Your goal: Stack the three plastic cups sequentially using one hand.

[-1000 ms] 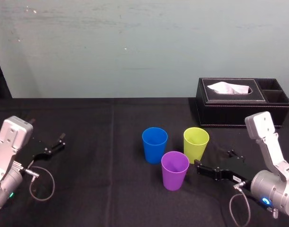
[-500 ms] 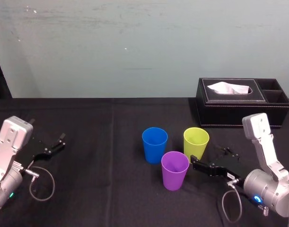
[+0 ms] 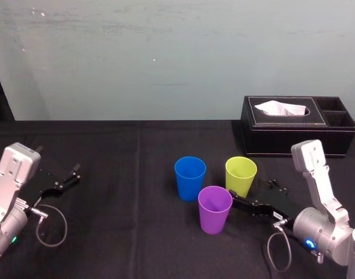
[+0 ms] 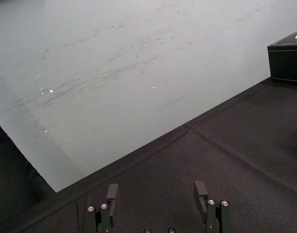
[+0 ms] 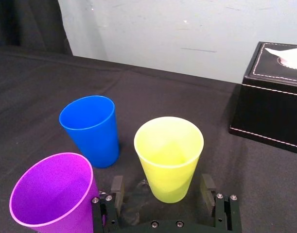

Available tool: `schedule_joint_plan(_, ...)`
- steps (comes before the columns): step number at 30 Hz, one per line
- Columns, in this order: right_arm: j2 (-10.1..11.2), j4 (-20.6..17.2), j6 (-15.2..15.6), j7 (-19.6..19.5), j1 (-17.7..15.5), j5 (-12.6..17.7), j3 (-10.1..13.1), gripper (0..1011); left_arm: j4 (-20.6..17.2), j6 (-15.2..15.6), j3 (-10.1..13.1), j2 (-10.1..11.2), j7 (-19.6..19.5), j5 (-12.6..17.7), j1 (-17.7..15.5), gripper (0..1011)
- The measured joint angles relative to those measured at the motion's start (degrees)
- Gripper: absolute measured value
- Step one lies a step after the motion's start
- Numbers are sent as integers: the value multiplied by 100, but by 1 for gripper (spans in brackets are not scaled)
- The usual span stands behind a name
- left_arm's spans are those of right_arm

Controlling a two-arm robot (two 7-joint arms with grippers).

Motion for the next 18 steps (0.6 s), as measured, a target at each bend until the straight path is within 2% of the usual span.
schedule_joint_plan(18, -341, 289, -4, -60, 119, -414, 0, 1003, 0, 0, 0, 0, 0, 0, 0, 1000)
